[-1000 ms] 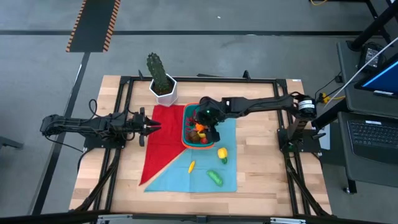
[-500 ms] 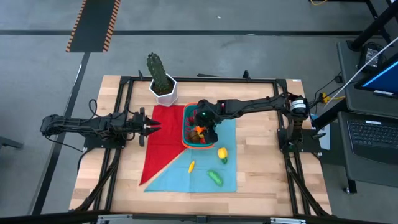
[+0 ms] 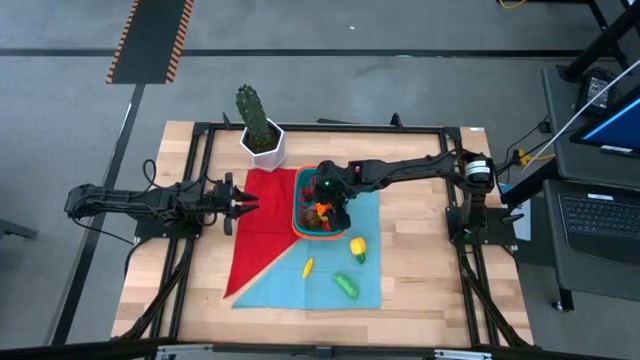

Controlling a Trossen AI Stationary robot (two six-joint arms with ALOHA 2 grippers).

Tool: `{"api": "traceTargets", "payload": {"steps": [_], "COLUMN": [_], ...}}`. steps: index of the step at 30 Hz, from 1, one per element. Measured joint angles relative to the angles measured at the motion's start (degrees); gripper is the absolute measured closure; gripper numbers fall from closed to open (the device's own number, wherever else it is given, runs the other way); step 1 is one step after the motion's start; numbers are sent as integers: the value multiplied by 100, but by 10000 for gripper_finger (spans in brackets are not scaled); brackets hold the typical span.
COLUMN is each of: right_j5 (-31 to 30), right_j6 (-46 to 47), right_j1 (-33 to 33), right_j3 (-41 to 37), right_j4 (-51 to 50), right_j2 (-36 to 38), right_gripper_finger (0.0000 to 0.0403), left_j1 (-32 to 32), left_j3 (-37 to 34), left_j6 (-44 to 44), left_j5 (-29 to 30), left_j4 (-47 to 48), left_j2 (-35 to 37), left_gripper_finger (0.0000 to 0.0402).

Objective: Pick and placing Produce into tupperware
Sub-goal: Put the tangerine into the basket, then put the pineapple into the basket

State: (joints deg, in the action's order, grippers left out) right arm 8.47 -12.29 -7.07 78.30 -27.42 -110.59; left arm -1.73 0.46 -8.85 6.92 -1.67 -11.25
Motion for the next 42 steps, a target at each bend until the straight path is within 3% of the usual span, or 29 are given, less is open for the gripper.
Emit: {"api": "traceTargets", "payload": {"steps": [24,31,42], "right_j5": [-151,-149,-140], "right_j6": [22,153,160], "right_j1": [0,0,0], "right_j3": [0,0,276], "right_j4": [-116,-125,-470], "right_j2": [-72,-72,-18], "right_gripper_finger": [155,90,80], "left_j1": [1,0,-1], "left_j3": [1,0,-1], "left_j6": [-1,-1,-1], "left_j5": [0,0,0], "left_j4": [0,0,0], "left_j2": [0,-2,-2], "left_gripper_finger": [344,356,376]}}
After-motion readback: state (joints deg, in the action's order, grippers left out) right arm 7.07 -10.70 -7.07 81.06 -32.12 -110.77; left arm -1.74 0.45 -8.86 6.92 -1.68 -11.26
